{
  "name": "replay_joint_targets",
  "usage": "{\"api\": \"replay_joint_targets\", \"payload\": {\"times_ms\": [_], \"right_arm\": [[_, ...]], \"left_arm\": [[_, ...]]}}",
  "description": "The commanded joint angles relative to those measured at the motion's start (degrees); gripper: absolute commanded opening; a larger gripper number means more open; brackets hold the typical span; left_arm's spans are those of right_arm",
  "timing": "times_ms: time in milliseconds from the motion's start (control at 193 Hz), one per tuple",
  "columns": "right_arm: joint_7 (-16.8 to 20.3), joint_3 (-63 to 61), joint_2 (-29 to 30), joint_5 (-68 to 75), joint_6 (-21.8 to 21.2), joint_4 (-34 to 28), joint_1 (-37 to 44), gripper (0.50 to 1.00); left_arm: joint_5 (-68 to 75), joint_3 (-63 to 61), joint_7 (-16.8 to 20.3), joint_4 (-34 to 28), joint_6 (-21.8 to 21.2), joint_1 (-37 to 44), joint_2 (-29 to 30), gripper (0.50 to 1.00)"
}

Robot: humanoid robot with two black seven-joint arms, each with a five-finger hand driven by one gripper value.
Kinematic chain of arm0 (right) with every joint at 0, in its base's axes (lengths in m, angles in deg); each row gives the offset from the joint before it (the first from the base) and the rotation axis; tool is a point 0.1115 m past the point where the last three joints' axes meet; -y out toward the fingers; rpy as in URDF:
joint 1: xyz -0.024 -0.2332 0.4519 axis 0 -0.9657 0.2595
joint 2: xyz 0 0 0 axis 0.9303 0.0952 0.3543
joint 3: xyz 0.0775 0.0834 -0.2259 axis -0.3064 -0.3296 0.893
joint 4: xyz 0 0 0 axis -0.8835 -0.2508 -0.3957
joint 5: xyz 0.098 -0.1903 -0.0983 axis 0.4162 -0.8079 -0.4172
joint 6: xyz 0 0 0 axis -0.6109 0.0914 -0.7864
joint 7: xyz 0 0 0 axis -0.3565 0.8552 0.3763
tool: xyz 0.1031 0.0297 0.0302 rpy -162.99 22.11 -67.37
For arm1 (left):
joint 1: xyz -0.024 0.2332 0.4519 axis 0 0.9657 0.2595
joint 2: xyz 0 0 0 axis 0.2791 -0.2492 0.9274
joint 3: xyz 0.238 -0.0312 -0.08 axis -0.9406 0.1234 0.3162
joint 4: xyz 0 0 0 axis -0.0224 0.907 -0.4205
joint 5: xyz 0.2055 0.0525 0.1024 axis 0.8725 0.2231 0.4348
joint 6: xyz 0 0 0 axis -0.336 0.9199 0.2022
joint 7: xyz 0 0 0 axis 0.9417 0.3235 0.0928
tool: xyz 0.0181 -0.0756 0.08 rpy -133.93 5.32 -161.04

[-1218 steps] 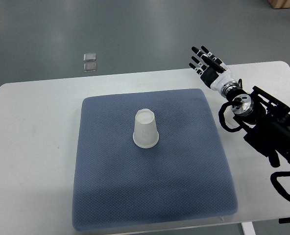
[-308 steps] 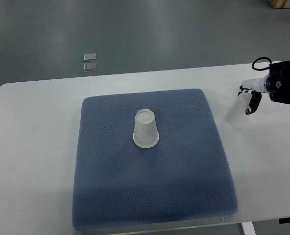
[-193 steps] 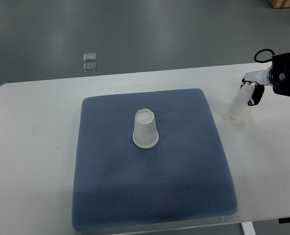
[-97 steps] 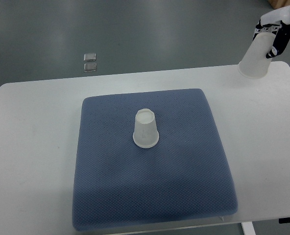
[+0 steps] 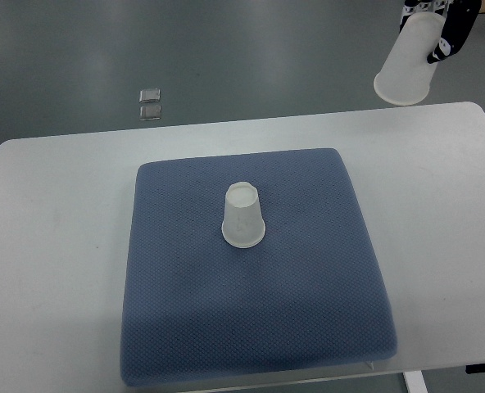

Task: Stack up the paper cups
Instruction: 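Lift the held cup and carry it over the cup on the pad, then lower the held cup down over the cup on the pad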

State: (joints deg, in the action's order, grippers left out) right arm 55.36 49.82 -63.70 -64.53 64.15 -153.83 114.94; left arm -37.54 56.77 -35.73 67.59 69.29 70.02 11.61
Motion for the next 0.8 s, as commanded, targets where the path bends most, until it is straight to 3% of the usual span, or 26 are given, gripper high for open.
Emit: {"api": "replay_joint_targets", "payload": {"times_ms": [0, 398, 797], "right_arm": [[-0.19, -0.55, 3.87, 4.66, -0.02, -1.21, 2.14, 0.701], [-1.34, -6.27, 19.96, 12.66, 1.91, 0.01, 1.96, 0.701], [-2.74, -6.44, 24.18, 15.12, 5.25, 0.01, -1.03, 0.703]], "left_arm": [[-0.01, 0.03, 0.0, -0.01, -0.03, 0.0, 0.0, 1.0], [-0.19, 0.47, 0.09, -0.27, -0.03, 0.0, 0.0, 1.0], [-0.19, 0.47, 0.09, -0.27, -0.03, 0.0, 0.0, 1.0]]}}
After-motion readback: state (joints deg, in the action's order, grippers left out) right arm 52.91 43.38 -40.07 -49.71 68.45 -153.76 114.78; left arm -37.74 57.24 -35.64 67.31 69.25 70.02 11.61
